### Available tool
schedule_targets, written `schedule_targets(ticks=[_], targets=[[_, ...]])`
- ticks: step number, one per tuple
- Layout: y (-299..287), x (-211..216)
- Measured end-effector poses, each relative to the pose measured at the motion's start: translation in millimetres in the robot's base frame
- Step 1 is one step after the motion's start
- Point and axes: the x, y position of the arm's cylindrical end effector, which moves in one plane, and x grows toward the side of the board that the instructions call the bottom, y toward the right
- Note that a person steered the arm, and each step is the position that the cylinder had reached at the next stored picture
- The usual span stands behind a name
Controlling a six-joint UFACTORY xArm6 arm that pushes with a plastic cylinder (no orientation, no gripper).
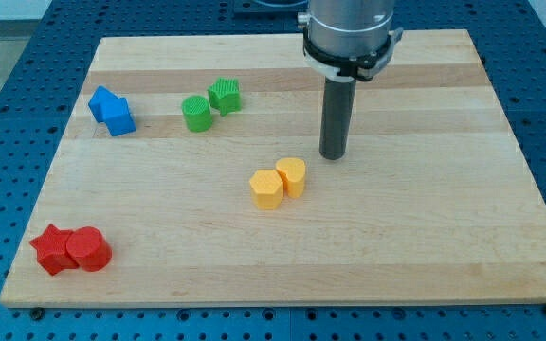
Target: Separate the yellow hexagon and the yellow heart
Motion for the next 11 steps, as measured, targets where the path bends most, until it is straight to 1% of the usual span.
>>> schedule_targets(ticks=[1, 2, 3, 4, 5, 6, 7, 9, 10, 11], targets=[[0, 35], [-1, 111], [-25, 157], [-80, 165], [-142, 146], [-151, 106], [-141, 96], [-118, 96], [-89, 71], [-64, 35]])
